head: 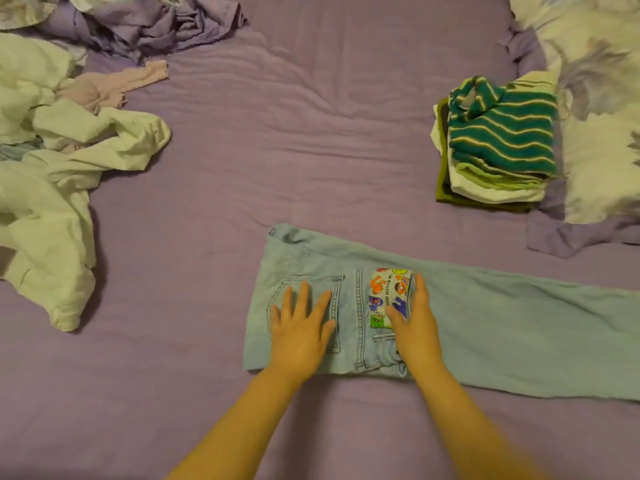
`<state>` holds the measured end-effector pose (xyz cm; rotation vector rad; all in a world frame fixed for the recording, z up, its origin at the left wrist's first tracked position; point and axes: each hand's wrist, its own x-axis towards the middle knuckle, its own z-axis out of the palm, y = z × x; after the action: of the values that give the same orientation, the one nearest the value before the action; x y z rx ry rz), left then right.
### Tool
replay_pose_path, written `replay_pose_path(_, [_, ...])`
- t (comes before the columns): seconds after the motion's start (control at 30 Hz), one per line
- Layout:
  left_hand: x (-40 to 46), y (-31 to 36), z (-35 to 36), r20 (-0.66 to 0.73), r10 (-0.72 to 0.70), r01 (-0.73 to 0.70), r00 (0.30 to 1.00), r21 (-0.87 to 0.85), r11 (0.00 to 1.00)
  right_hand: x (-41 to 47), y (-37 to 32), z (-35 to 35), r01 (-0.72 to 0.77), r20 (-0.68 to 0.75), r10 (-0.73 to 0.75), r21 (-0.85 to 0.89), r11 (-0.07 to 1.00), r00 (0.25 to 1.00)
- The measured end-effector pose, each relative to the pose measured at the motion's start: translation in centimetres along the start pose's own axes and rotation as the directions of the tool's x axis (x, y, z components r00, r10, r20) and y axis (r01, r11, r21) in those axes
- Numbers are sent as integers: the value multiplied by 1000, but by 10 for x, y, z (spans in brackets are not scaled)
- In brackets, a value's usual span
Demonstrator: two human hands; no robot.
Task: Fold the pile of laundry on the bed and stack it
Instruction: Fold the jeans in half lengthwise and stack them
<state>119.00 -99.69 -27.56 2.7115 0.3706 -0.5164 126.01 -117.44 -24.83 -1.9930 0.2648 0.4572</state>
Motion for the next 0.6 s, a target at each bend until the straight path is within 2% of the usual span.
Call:
replay_pose_path(0.1, [14, 5, 22, 47, -9, 5, 999, 80, 997, 13, 17, -7, 5, -10, -4, 64, 998, 1000])
replay_pose_path(0.2, [20, 7, 40, 75, -34, 24, 997, 133, 991, 24, 29, -6, 17, -56, -16, 6, 1000, 998])
replay_pose_path(0.27, [21, 9, 46, 55, -34, 25, 998, 164, 986, 27, 32, -4, -26, -105, 25, -10, 1000, 994])
replay_pose_path(0.43, [18, 8, 43, 58, 2, -11, 998, 151, 988, 28, 42, 3, -54, -143, 25, -205, 977, 989])
replay_pose_path(0.5, [17, 7, 36, 26, 36, -39, 999, 115, 993, 27, 41, 3, -49, -189, -2, -265, 963, 982])
replay_pose_path(0.6, [19, 0, 25, -85, 67, -61, 994, 71, 996, 28, 37, -1, -11, -264, -42, -197, 980, 963])
